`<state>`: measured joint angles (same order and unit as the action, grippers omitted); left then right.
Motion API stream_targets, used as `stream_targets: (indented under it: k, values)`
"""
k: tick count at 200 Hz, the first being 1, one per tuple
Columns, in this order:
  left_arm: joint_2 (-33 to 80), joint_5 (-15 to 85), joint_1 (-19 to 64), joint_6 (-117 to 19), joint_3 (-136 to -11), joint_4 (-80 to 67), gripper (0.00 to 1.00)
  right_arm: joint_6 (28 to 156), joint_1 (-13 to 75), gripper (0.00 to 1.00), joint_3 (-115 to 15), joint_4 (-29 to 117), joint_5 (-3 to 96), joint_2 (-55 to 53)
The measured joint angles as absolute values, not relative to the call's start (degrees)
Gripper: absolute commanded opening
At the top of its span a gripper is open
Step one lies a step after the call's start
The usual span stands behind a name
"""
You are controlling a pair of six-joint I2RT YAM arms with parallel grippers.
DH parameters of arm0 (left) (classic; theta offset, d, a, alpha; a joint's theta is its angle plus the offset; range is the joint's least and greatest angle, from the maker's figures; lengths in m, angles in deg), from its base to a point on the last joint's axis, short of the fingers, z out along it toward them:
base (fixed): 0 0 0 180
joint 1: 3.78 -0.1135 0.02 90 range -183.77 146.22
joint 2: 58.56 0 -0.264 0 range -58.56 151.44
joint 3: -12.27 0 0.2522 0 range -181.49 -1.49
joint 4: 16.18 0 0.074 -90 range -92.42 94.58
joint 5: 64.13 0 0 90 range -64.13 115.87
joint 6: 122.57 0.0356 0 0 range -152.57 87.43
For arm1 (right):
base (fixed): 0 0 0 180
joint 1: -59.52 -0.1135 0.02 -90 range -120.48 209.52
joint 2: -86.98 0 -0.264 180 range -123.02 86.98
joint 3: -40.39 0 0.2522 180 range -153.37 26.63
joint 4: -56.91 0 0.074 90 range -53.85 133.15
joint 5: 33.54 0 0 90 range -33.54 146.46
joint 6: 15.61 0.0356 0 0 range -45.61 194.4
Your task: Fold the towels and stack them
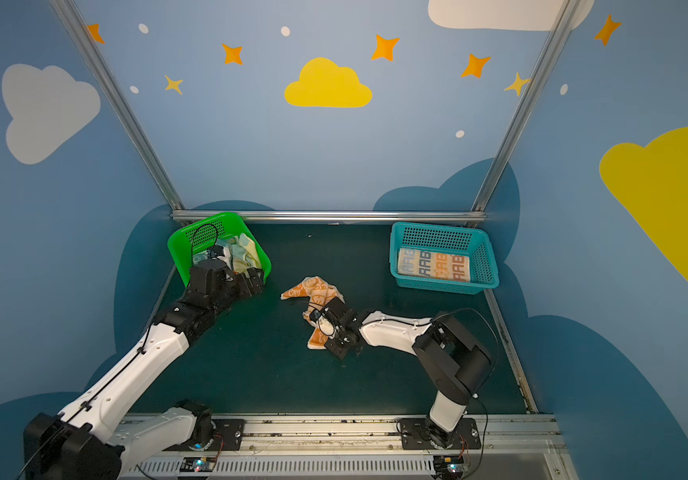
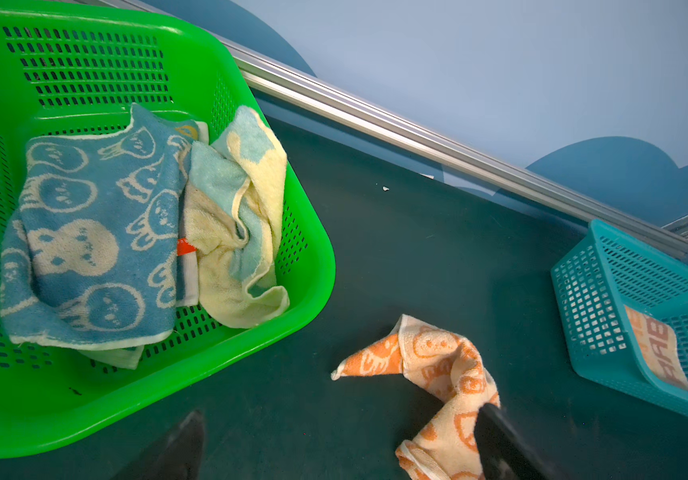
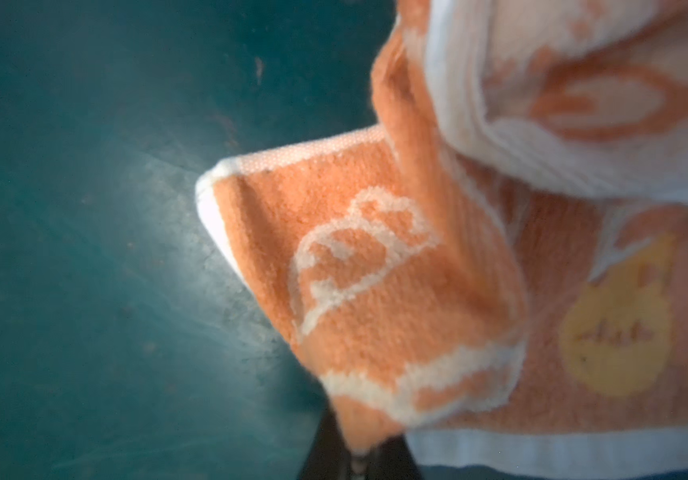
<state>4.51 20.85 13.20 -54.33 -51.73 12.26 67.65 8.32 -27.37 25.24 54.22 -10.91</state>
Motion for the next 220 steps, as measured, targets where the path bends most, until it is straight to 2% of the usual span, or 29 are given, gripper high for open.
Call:
stream_targets:
  k: [37,69,124,159,171,185,220]
  values:
    - [5.3,22.67,13.2,-50.92,-50.96,10.53,1.0,68.42,12.04,0.0,-28.07,23.69,49.28,-10.62]
    - [7.68,26.34,13.81,-46.54,-50.94,9.31,1.0,69.38,16.63,0.0,-33.97,16.98,45.28,-10.1]
    - [10.32,26.67,23.14,-32.69,-47.22,3.61,0.99,70.01,23.6,0.0,-48.22,5.77,34.29,-11.43]
    - [9.56,27.59,24.91,-23.18,-43.14,-0.39,0.99,69.49,27.4,0.0,-51.87,0.67,29.05,-14.01]
    - [8.36,28.39,25.61,-19.59,-40.62,-2.06,0.96,69.42,27.84,0.0,-52.18,-0.51,28.15,-14.3]
    - [7.02,29.09,27.25,-15.14,-37.54,-4.29,0.81,69.31,27.95,0.0,-52.33,-1.71,27.36,-14.32]
    - [6.56,29.88,31.99,-6.04,-34.26,-6.73,0.81,69.23,27.95,0.0,-53.84,-3.39,26.31,-14.36]
